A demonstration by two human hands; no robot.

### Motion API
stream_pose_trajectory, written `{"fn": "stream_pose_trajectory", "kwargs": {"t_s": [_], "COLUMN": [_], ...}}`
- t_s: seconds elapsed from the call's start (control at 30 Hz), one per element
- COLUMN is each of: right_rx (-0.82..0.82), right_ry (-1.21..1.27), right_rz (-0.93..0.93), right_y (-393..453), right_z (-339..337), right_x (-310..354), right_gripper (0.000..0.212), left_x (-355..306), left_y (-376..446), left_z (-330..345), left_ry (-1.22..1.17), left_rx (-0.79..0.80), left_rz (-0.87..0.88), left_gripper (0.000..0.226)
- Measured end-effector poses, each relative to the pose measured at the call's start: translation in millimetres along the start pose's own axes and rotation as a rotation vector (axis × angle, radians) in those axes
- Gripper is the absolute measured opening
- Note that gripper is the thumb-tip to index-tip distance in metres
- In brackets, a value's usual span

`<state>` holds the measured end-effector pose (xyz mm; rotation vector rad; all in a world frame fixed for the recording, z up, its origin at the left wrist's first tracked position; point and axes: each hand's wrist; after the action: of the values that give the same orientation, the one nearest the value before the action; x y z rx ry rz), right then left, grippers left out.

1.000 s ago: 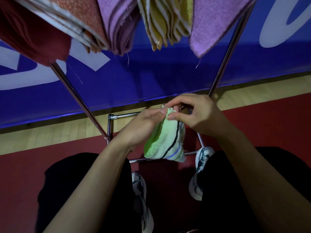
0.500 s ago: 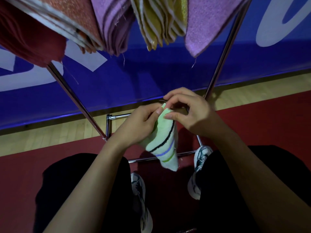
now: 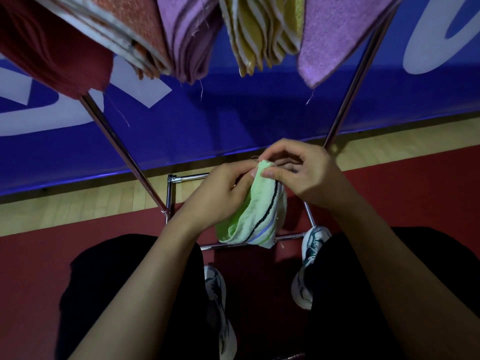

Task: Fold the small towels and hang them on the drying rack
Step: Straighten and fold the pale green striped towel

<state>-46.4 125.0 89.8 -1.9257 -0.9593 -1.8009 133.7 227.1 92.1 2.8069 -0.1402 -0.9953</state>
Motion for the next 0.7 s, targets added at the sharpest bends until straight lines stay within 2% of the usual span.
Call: {"fn": "stream_pose_trajectory", "kwargs": {"t_s": [0.13, 0.27, 0.43, 0.53, 0.63, 0.7], "right_rx": [-0.011, 0.003, -0.050, -0.020, 0.049, 0.049], "right_ry": [0.004, -0.071, -0.127, -0.040, 0.010, 0.017], "right_rz": [0.017, -0.026, -0.129, -0.039, -0.012, -0.017], "right_y": [0.3, 0.0, 4.0, 5.2, 4.6, 4.0], "right_z": [1.0, 2.8, 0.1, -9.0, -22.7, -29.5], "right_x": [-2.2, -2.1, -0.4, -1.0, 1.2, 3.9], "right_gripper": [0.033, 0.022, 0.014, 0.011, 0.010, 0.012], "left_x": [-0.1, -2.3, -0.9, 7.3, 18.6, 19.9], "left_y": [0.0, -1.3, 2.2, 2.8, -1.3, -4.5], "left_z": [-0.3, 1.1, 5.4, 0.9, -3.1, -3.9], "left_ry": [-0.010, -0.004, -0.154, -0.229, 0.008, 0.006], "left_rx": [-0.008, -0.020, 0.020, 0.202, 0.456, 0.581], "left_rz": [-0.018, -0.002, -0.120, -0.165, -0.130, -0.185], "left_gripper": [0.028, 0.029, 0.026, 0.032, 0.042, 0.037]}}
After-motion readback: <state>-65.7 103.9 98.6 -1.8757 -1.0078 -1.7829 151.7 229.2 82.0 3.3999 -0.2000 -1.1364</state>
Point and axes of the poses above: each hand's wrist, its own y-axis towards the middle knuckle, its own z-axis out of the palm, x = y × z, and after that the axes turned 14 degrees about y, right-handed
